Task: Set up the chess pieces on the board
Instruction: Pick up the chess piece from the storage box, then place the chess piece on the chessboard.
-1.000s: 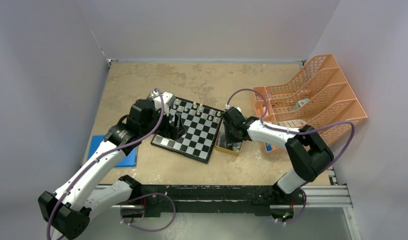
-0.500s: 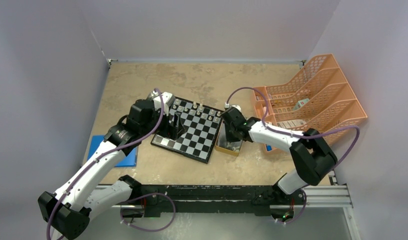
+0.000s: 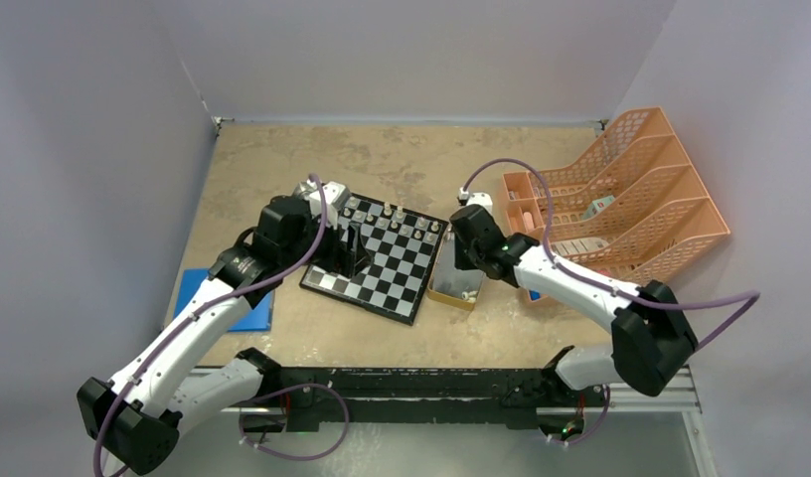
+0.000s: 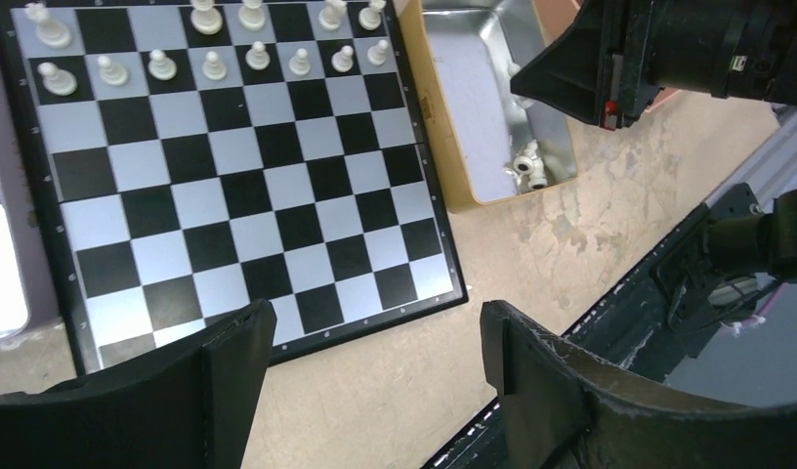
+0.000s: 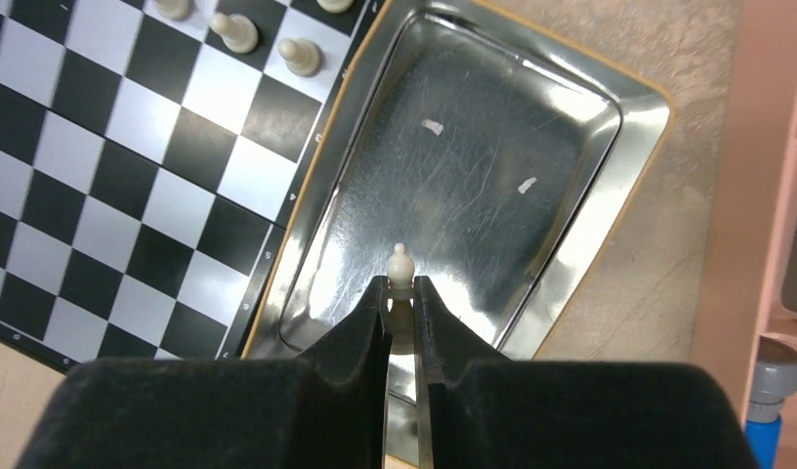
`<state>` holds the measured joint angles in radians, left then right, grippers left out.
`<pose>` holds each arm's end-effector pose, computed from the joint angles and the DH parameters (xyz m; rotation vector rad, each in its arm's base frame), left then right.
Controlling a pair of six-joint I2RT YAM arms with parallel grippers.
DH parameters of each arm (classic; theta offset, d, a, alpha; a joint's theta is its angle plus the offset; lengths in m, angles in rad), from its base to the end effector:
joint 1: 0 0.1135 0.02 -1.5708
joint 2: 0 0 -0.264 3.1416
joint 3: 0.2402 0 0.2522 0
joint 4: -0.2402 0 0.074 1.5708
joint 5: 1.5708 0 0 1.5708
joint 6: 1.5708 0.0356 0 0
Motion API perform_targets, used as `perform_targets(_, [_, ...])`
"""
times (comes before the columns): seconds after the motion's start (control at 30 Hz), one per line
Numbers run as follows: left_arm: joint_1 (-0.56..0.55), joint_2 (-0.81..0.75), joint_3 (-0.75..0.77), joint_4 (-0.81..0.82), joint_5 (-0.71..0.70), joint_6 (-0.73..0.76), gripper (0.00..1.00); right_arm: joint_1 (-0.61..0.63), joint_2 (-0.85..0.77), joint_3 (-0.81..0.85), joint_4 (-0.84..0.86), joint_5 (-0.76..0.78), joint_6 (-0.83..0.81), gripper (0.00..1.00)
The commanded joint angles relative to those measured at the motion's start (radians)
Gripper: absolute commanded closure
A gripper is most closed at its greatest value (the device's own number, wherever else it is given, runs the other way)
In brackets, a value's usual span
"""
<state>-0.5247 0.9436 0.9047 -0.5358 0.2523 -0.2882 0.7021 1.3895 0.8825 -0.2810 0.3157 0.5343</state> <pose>0.1714 -0.1095 0.3187 0.4127 2.1799 -0.7337 0.2299 0.1800 0.2302 -0.0425 2.3234 0.2538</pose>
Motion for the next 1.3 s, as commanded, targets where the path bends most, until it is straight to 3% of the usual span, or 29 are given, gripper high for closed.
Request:
perform_targets(0.0, [0.002,0.035,0.005,0.081,0.103,-0.060,0.24,0.009,-0.090,0.016,0.076,0.068,-0.053,0.92])
perform_targets(0.27, [0.014,0.188,0.131,0.112,0.257,-0.199,0.31,0.117,-0.266,-0.024,0.266,0.045,-0.217,0.93])
perform_targets(0.5, [0.110,0.263,0.266,0.176,0.540,-0.283,0.43,0.215,-0.382,-0.132,0.548,-0.045,-0.340,0.93])
perform_targets(0.83, [0.115,0.316,0.376,0.117,0.642,-0.156,0.47,0.343,-0.435,-0.257,0.808,-0.072,-0.461,0.92])
perform_targets(1.03, [0.115,0.394,0.376,0.079,0.684,-0.088,0.44,0.352,-0.419,-0.251,0.858,-0.105,-0.478,0.92])
perform_targets(1.27, [0.108,0.440,0.363,0.135,0.769,-0.118,0.52,0.355,-0.374,-0.237,0.882,-0.118,-0.484,0.92])
